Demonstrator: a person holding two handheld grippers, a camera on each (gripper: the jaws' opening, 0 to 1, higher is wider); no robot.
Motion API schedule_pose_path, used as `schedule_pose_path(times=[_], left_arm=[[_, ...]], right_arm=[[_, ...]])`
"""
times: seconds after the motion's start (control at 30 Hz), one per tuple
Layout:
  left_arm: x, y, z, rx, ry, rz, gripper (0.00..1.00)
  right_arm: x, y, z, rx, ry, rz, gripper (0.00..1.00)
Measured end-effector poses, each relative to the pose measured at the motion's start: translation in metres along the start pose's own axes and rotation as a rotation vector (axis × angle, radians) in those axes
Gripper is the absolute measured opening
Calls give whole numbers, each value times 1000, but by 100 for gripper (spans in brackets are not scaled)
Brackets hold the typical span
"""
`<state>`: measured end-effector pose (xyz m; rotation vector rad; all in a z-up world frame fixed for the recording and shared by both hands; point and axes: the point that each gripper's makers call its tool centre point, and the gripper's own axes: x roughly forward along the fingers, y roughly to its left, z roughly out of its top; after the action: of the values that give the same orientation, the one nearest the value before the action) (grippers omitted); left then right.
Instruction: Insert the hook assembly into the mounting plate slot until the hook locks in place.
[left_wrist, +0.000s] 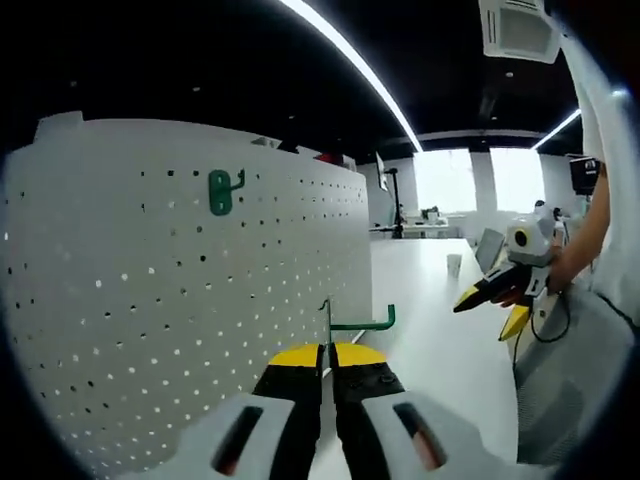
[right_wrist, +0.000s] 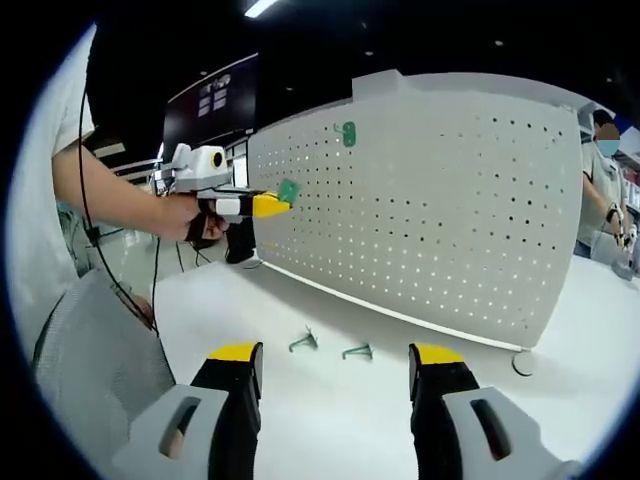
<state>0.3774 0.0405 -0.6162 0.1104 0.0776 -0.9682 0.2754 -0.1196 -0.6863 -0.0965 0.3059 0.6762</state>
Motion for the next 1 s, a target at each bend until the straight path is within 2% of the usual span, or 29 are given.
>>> schedule_pose_path(times=[0.53, 1.0], left_arm=[[-19, -2, 23, -3, -104, 80, 2], [-26, -7, 28, -8, -124, 96, 3]], right_arm=[[-2, 0, 1, 4, -11, 0, 57], [-1, 1, 2, -1, -16, 4, 57]])
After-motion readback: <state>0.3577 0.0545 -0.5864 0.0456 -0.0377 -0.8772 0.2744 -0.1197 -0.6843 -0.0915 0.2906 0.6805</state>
